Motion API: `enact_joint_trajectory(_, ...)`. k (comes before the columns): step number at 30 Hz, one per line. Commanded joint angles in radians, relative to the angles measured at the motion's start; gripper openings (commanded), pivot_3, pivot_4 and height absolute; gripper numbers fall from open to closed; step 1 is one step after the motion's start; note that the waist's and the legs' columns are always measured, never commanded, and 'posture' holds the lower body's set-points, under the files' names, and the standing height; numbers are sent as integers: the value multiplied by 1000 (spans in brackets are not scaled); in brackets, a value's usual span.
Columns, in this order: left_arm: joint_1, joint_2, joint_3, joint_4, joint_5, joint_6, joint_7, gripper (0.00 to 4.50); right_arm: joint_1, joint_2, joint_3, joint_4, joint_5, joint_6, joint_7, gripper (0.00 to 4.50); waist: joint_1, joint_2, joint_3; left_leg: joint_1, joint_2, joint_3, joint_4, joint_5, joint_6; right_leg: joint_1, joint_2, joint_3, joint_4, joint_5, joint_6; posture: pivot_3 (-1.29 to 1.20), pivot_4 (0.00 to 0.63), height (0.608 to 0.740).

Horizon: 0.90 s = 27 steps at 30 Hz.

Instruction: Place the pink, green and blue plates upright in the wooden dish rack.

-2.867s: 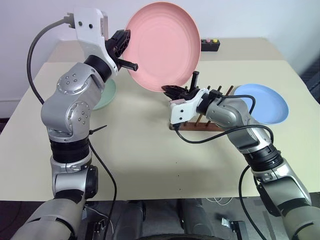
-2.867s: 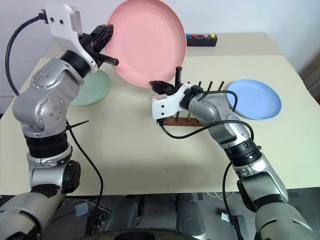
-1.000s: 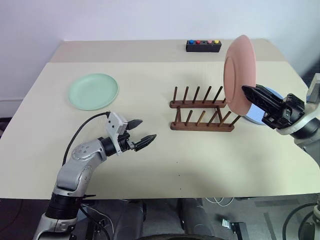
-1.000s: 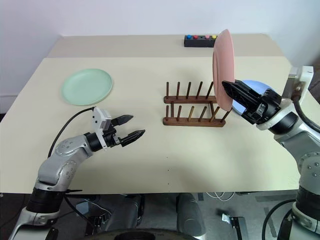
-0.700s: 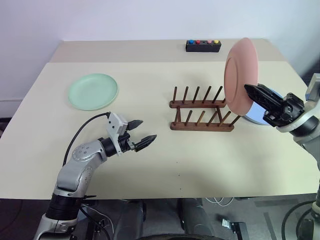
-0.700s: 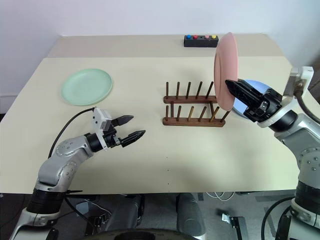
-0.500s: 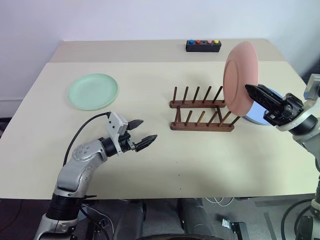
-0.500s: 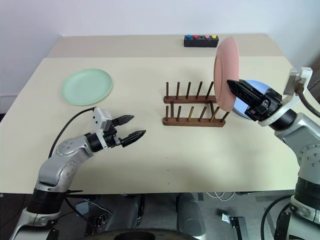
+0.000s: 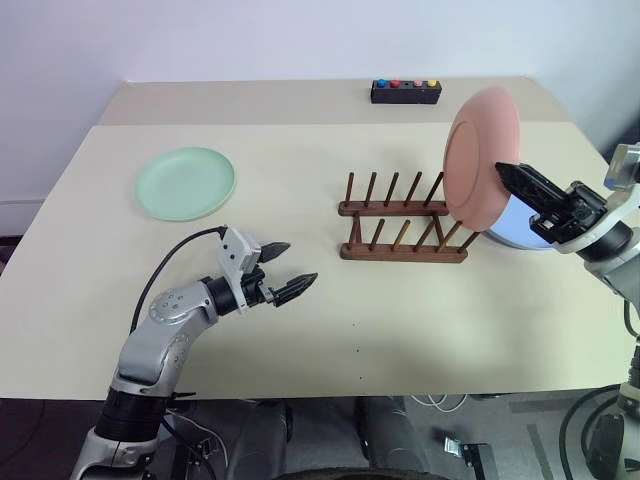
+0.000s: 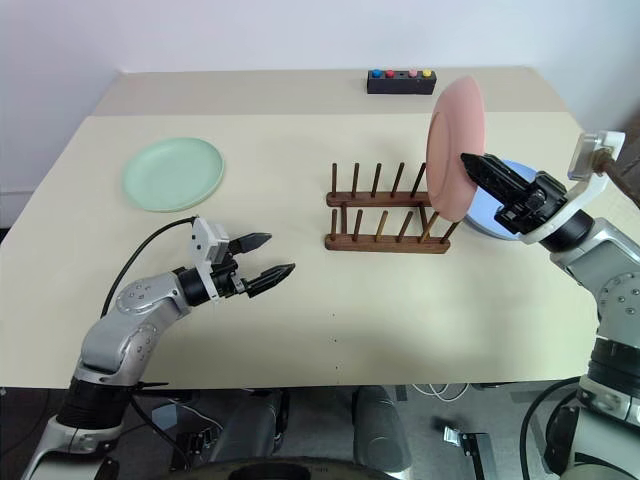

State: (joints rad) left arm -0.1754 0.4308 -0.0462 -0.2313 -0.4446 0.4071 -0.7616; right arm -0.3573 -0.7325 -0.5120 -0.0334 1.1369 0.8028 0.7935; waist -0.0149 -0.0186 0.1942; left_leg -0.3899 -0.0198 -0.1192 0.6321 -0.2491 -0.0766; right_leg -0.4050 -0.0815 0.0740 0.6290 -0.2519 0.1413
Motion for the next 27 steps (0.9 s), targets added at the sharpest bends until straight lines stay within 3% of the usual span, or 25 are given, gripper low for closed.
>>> enact_joint_trajectory(1,1,1,3,-32,1,-18,-3,4500,-14,-9,-15,-5,-6,-7,5,1980,0,0,0,0,0,0,0,0,0,0,0,0,0,0,0,0,150,740)
enact_joint_trajectory(5,0,2,2,-30,2,-18,-4,4500,-19,-3,-14,5,-42,-28,-10,3971,0,0,0,0,0,0,0,0,0,0,0,0,0,0,0,0,150,740)
enact_joint_trajectory(17,-7,4,6,-22,1,-18,-9,4500,-61,-17,-52,18,-193,-191,-65,3971,-1,0,0,0,0,0,0,0,0,0,0,0,0,0,0,0,150,740)
enact_joint_trajectory(21,-10,5,34,-16,-12,-14,2,4500,-61,-60,-74,-24,-312,-315,-88,3971,1,1,1,0,0,0,0,0,0,0,0,0,0,0,0,0,150,740)
enact_joint_trajectory(27,-70,1,120,66,-3,-31,65,4500,-79,-114,44,-164,-500,-482,-58,3971,-5,2,1,0,0,0,0,0,0,0,0,0,0,0,0,0,150,740)
